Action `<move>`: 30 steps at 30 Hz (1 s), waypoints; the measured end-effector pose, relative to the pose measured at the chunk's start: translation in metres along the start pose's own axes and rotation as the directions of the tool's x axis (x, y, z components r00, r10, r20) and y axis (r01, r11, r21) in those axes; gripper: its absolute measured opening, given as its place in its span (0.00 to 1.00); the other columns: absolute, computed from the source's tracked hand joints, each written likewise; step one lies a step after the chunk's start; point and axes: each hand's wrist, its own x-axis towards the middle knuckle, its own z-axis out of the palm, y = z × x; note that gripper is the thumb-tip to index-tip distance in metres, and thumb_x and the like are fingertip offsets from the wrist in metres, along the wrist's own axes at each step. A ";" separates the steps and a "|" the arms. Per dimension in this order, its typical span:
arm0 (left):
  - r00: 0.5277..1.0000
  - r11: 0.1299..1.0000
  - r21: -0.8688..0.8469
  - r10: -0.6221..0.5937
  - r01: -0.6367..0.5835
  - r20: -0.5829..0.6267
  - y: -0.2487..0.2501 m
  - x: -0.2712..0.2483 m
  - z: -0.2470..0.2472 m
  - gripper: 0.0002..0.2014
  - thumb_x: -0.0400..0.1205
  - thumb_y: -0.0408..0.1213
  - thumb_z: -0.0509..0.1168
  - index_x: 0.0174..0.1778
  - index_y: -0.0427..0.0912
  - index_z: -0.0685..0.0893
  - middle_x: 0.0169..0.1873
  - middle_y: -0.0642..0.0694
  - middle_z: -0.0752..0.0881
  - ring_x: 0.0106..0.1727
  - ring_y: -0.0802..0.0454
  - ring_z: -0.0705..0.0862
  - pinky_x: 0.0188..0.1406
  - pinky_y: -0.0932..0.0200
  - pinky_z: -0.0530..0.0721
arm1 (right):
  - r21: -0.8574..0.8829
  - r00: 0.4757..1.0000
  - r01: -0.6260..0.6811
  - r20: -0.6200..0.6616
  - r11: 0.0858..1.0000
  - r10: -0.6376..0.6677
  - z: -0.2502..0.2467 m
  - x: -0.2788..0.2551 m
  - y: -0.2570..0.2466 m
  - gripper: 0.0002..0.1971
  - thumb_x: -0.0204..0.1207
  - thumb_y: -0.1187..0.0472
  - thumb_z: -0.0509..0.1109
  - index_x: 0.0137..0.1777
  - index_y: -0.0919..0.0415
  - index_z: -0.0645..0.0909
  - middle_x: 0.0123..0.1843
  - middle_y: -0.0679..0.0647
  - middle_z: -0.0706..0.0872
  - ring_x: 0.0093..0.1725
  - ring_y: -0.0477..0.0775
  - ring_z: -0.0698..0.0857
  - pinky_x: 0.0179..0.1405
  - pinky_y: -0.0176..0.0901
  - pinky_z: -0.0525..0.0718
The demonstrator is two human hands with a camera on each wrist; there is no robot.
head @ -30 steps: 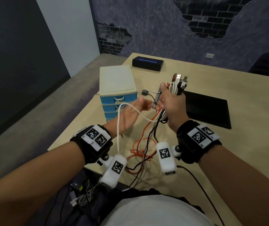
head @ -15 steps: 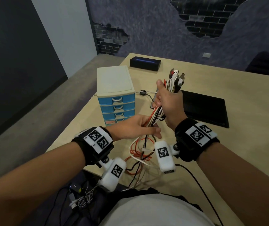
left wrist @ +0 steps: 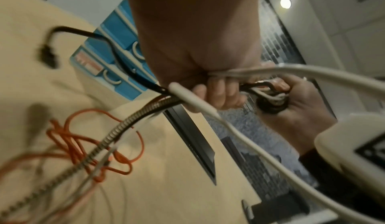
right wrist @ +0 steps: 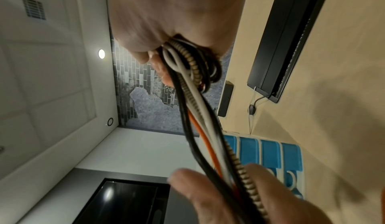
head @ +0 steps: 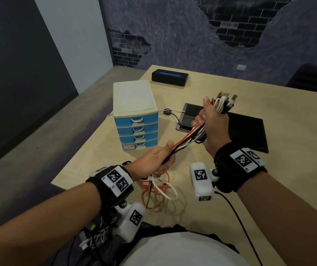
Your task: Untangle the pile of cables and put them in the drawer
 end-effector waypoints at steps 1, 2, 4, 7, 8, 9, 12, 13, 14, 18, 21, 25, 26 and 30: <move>1.000 0.999 -0.029 -0.021 0.021 0.010 0.000 0.001 0.000 0.32 0.85 0.61 0.41 0.29 0.38 0.70 0.19 0.45 0.61 0.16 0.55 0.61 0.17 0.67 0.62 | 0.007 1.000 -0.001 -0.005 1.000 0.001 0.000 0.000 0.000 0.22 0.84 0.58 0.66 0.27 0.57 0.68 0.17 0.48 0.67 0.14 0.45 0.69 0.17 0.37 0.75; 0.998 0.995 -0.083 -0.044 0.047 0.033 0.000 0.002 -0.001 0.31 0.85 0.61 0.42 0.30 0.40 0.70 0.20 0.45 0.60 0.17 0.55 0.60 0.18 0.66 0.62 | 0.013 1.000 -0.003 -0.013 1.000 0.003 0.000 0.001 0.000 0.22 0.84 0.58 0.66 0.27 0.57 0.68 0.17 0.48 0.67 0.14 0.44 0.69 0.17 0.37 0.75; 0.989 0.965 -0.235 -0.092 0.118 0.120 -0.002 0.003 -0.003 0.28 0.84 0.62 0.47 0.30 0.43 0.73 0.21 0.47 0.59 0.20 0.55 0.58 0.20 0.64 0.60 | 0.018 1.000 0.000 -0.029 1.000 0.001 -0.002 0.003 0.000 0.21 0.83 0.58 0.67 0.28 0.56 0.68 0.19 0.49 0.67 0.16 0.45 0.69 0.19 0.39 0.74; 0.951 0.900 -0.371 -0.126 0.228 0.281 -0.003 0.003 -0.006 0.25 0.87 0.57 0.46 0.33 0.45 0.76 0.24 0.49 0.60 0.26 0.55 0.60 0.27 0.65 0.66 | 0.041 0.999 0.014 -0.031 0.999 -0.013 -0.006 0.008 0.000 0.18 0.83 0.58 0.68 0.32 0.56 0.70 0.20 0.48 0.67 0.17 0.45 0.68 0.22 0.39 0.74; 0.937 0.890 -0.378 -0.131 0.255 0.323 -0.004 0.003 -0.008 0.25 0.88 0.55 0.44 0.35 0.44 0.75 0.26 0.48 0.61 0.28 0.55 0.61 0.31 0.65 0.70 | 0.045 0.999 0.013 -0.033 0.999 -0.011 -0.008 0.009 0.000 0.17 0.83 0.58 0.68 0.32 0.56 0.69 0.21 0.48 0.67 0.18 0.45 0.68 0.21 0.39 0.74; 0.927 0.889 -0.369 -0.136 0.269 0.348 -0.005 0.002 -0.009 0.25 0.88 0.54 0.43 0.36 0.44 0.75 0.26 0.48 0.61 0.29 0.55 0.62 0.35 0.65 0.71 | 0.045 0.999 0.008 -0.037 0.999 -0.006 -0.009 0.010 0.001 0.17 0.83 0.58 0.68 0.32 0.55 0.69 0.21 0.49 0.67 0.18 0.45 0.68 0.21 0.39 0.74; 0.920 0.880 -0.393 -0.109 0.266 0.377 -0.006 -0.002 -0.010 0.21 0.86 0.54 0.48 0.35 0.45 0.74 0.27 0.50 0.67 0.32 0.55 0.67 0.45 0.60 0.70 | 0.060 0.999 -0.009 -0.052 0.998 0.013 -0.011 0.010 0.003 0.17 0.82 0.57 0.69 0.32 0.55 0.69 0.21 0.49 0.66 0.18 0.45 0.67 0.22 0.39 0.74; 0.925 0.855 -0.446 -0.094 0.265 0.368 -0.007 -0.004 -0.009 0.19 0.84 0.54 0.52 0.34 0.45 0.74 0.28 0.51 0.70 0.34 0.54 0.71 0.49 0.60 0.72 | 0.075 0.998 -0.016 -0.057 0.997 0.021 -0.011 0.011 0.003 0.17 0.82 0.57 0.69 0.33 0.55 0.69 0.21 0.49 0.66 0.18 0.45 0.67 0.22 0.39 0.74; 0.933 0.826 -0.498 -0.090 0.266 0.349 -0.008 -0.004 -0.008 0.18 0.83 0.53 0.54 0.33 0.46 0.74 0.29 0.50 0.73 0.38 0.54 0.77 0.54 0.60 0.75 | 0.091 0.998 -0.023 -0.057 0.996 0.028 -0.011 0.011 0.003 0.17 0.83 0.57 0.69 0.33 0.56 0.69 0.21 0.49 0.66 0.18 0.45 0.67 0.22 0.39 0.74; 0.951 0.773 -0.584 -0.079 0.248 0.300 -0.015 -0.005 -0.009 0.17 0.81 0.51 0.58 0.30 0.45 0.76 0.27 0.51 0.79 0.48 0.50 0.87 0.64 0.58 0.80 | 0.137 0.998 -0.035 -0.039 0.990 0.040 -0.011 0.013 0.004 0.17 0.83 0.57 0.68 0.32 0.55 0.69 0.20 0.48 0.66 0.18 0.45 0.67 0.21 0.39 0.74; 0.949 0.780 -0.578 -0.063 0.239 0.308 -0.013 -0.006 -0.011 0.17 0.84 0.48 0.53 0.34 0.43 0.73 0.19 0.55 0.69 0.25 0.57 0.75 0.68 0.52 0.79 | 0.149 0.998 -0.048 -0.026 0.988 0.053 -0.012 0.014 0.004 0.18 0.83 0.56 0.68 0.32 0.55 0.70 0.21 0.48 0.66 0.18 0.44 0.67 0.21 0.38 0.74; 0.956 0.918 -0.340 -0.109 0.202 0.274 -0.005 -0.006 -0.017 0.17 0.85 0.49 0.50 0.36 0.43 0.73 0.19 0.55 0.64 0.19 0.59 0.63 0.40 0.63 0.84 | 0.129 0.997 -0.064 -0.025 0.990 0.068 -0.017 0.015 0.006 0.17 0.83 0.56 0.68 0.32 0.55 0.70 0.22 0.48 0.66 0.19 0.44 0.67 0.22 0.38 0.74; 0.958 0.946 -0.266 -0.116 0.187 0.262 -0.004 -0.006 -0.019 0.18 0.85 0.50 0.50 0.36 0.43 0.73 0.19 0.55 0.63 0.19 0.59 0.63 0.38 0.63 0.82 | 0.128 0.997 -0.069 -0.022 0.989 0.073 -0.018 0.015 0.008 0.17 0.83 0.56 0.68 0.32 0.55 0.71 0.22 0.48 0.66 0.19 0.44 0.67 0.22 0.38 0.74; 0.957 0.971 -0.136 -0.161 0.197 0.243 -0.004 -0.006 -0.021 0.27 0.86 0.57 0.43 0.30 0.43 0.70 0.19 0.51 0.61 0.19 0.56 0.60 0.41 0.60 0.82 | 0.145 0.996 -0.085 -0.002 0.986 0.087 -0.018 0.013 0.012 0.17 0.83 0.56 0.68 0.32 0.55 0.72 0.21 0.47 0.67 0.19 0.44 0.68 0.21 0.37 0.74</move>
